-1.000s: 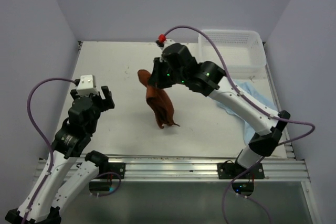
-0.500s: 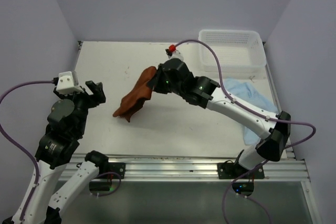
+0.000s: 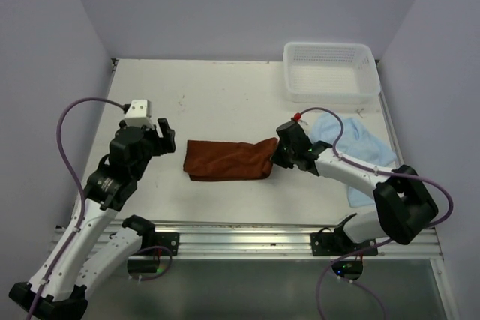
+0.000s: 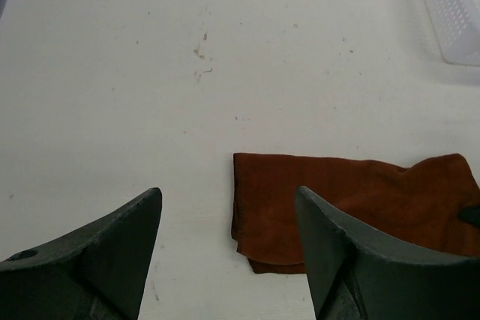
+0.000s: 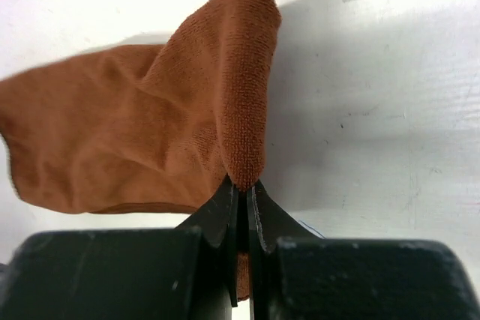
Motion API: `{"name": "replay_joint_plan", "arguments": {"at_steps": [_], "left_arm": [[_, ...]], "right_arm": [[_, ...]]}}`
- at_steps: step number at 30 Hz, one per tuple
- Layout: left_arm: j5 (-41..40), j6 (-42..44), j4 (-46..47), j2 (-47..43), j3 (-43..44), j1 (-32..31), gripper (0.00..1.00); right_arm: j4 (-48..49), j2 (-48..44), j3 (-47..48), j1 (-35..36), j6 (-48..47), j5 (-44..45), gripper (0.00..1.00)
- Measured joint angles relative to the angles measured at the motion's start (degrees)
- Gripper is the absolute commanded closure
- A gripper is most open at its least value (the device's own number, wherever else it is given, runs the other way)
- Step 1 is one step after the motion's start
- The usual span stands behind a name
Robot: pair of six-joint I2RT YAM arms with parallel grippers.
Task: Roll the towels
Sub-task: Fold the towel, then roll the towel
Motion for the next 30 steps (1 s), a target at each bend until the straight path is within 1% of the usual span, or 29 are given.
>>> {"name": "replay_joint_plan", "arguments": {"at_steps": [5, 7, 8, 9, 11, 13, 15, 17, 19, 20, 23, 24, 26, 30], "left_arm": [[3.4, -0.2, 3.3, 6.1, -0.2, 0.0, 0.26], [4.5, -0.4, 4.8, 8.9, -0.4, 0.0, 0.26], [5.0, -0.5, 5.5, 9.9, -0.5, 0.0, 0.26], [5.6, -0.5, 6.2, 11.1, -0.7, 0.0, 0.27], [6.8, -0.5, 7.3, 13.7, -0.8, 0.0, 0.27], [8.0, -0.5, 8.5, 16.3, -0.8, -0.1, 0.27], [8.8, -0.5, 9.6, 19.0, -0.7, -0.3, 0.27], [9.2, -0.5, 10.1, 22.3, 0.5, -1.1, 0.27], [9.6, -0.5, 10.7, 26.1, 2.6, -2.6, 0.27], [9.8, -0.5, 11.2, 28.1, 4.0, -3.6, 0.27], [10.4, -0.5, 12.4, 35.9, 10.7, -7.1, 0.28], [10.8, -0.5, 13.0, 37.9, 12.5, -8.0, 0.29], [11.6, -0.5, 13.3, 43.5, 17.8, -10.4, 0.31], [12.6, -0.9, 13.3, 54.6, 28.3, -14.4, 0.34]], "right_arm": [[0.2, -1.8, 0.2, -2.2, -1.9, 0.3, 1.00], [-1.1, -1.6, 0.2, -3.2, -2.8, 0.4, 0.86], [-1.6, -1.6, 0.2, -3.7, -3.0, 0.4, 0.77], [-2.1, -1.6, 0.2, -4.4, -3.4, 0.3, 0.58], [-3.3, -1.6, 0.2, -5.9, -4.7, 0.2, 0.46], [-5.2, -1.7, 0.3, -7.3, -6.0, 0.1, 0.38], [-7.3, -2.1, 0.3, -8.3, -7.2, 0.1, 0.37], [-9.5, -3.6, 0.3, -9.2, -8.1, 0.0, 0.39], [-10.9, -6.1, 0.3, -9.9, -8.8, 0.0, 0.42], [-11.3, -7.6, 0.3, -10.1, -9.0, -0.1, 0.46], [-10.8, -11.7, -0.2, -10.8, -9.1, -1.2, 0.53], [-10.4, -13.1, -1.0, -10.9, -9.1, -1.7, 0.53], [-8.2, -15.5, -3.9, -11.1, -8.7, -3.5, 0.56], [-3.1, -17.1, -12.4, -11.4, -7.0, -6.8, 0.56]]}}
